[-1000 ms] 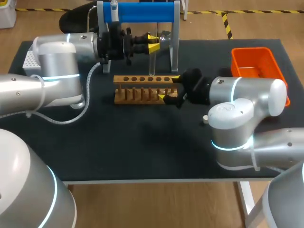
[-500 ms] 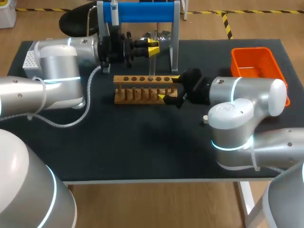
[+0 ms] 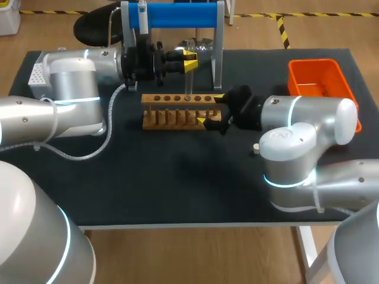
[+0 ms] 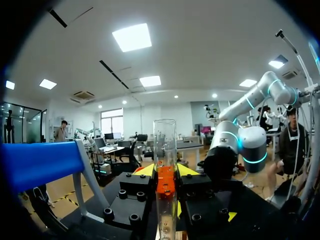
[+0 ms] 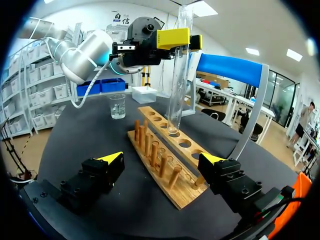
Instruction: Invert the test tube, pick up the pipette, mount the tip to pipette, aspirate from beaker and dispense into the tube, eject the tip, return the pipette, and cap with the stopper.
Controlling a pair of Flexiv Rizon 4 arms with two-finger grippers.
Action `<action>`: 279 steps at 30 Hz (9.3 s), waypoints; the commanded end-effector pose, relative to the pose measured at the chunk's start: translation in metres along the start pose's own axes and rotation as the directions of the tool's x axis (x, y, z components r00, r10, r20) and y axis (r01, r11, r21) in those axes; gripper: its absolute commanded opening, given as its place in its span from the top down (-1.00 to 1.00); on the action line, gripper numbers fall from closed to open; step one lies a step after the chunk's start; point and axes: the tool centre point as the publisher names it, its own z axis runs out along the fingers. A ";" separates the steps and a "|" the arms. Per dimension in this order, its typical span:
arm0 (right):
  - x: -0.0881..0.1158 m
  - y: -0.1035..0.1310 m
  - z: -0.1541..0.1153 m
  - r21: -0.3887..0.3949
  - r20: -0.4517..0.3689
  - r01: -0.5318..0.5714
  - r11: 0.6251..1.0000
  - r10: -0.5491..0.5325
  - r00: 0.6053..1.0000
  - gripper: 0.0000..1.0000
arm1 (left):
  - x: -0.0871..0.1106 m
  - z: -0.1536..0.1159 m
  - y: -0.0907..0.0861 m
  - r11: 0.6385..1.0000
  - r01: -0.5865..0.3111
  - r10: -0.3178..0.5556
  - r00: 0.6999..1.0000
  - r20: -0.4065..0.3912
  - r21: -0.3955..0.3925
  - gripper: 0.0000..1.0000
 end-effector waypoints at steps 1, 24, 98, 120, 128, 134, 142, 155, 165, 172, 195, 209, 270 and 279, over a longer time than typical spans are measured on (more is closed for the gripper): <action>0.000 0.001 0.000 0.004 -0.001 0.000 1.000 0.000 1.000 -1.00 | -0.004 0.000 0.005 1.000 0.001 -0.001 1.000 -0.007 0.002 1.00; 0.000 0.001 0.000 0.004 -0.001 0.000 1.000 0.000 1.000 -1.00 | -0.008 -0.003 0.014 1.000 0.012 -0.012 1.000 -0.002 0.017 1.00; 0.000 0.001 0.000 0.004 -0.001 0.000 1.000 0.000 1.000 -1.00 | -0.009 -0.001 0.043 0.927 0.110 -0.110 0.994 0.022 -0.358 1.00; 0.000 0.001 0.000 0.004 -0.001 0.000 1.000 0.000 1.000 -1.00 | 0.001 0.000 0.049 0.950 0.083 -0.056 0.994 0.096 -0.300 1.00; 0.000 0.001 0.000 0.004 -0.001 0.000 1.000 0.000 1.000 -1.00 | 0.002 -0.004 0.053 0.963 0.065 -0.039 0.994 0.105 -0.261 1.00; 0.000 0.001 0.000 0.004 -0.001 0.000 1.000 0.000 1.000 -1.00 | -0.004 -0.007 0.056 0.971 0.051 -0.025 0.993 0.113 -0.234 1.00; 0.000 0.001 0.000 0.004 -0.001 0.000 1.000 0.000 1.000 -1.00 | -0.011 -0.006 0.058 0.978 0.021 0.005 0.992 0.126 -0.208 1.00; 0.000 0.001 0.000 0.004 -0.001 0.000 1.000 0.000 1.000 -1.00 | -0.009 -0.009 0.065 0.982 0.016 0.009 0.992 0.128 -0.189 1.00; 0.000 0.001 0.000 0.004 -0.001 0.000 1.000 0.000 1.000 -1.00 | -0.010 -0.009 0.070 0.984 0.017 0.005 0.993 0.122 -0.176 1.00; 0.000 0.001 0.000 0.004 -0.001 0.000 1.000 0.000 1.000 -1.00 | -0.010 -0.010 0.071 0.985 0.015 0.006 0.993 0.121 -0.169 1.00; 0.000 0.001 0.000 0.004 -0.001 0.000 1.000 0.000 1.000 -1.00 | -0.011 -0.010 0.079 0.984 0.015 0.003 0.994 0.105 -0.175 1.00; 0.000 0.001 0.000 0.004 -0.001 0.000 1.000 0.000 1.000 -1.00 | -0.010 -0.010 0.082 0.985 0.016 0.001 0.995 0.099 -0.174 1.00; 0.000 0.001 0.000 0.004 -0.001 0.000 1.000 0.000 1.000 -1.00 | 0.046 -0.111 0.004 0.873 0.256 -0.140 0.947 0.291 -0.415 -1.00; 0.000 0.001 0.000 0.004 -0.001 0.000 1.000 0.000 1.000 -1.00 | 0.046 -0.111 0.004 0.873 0.256 -0.140 0.947 0.291 -0.415 -1.00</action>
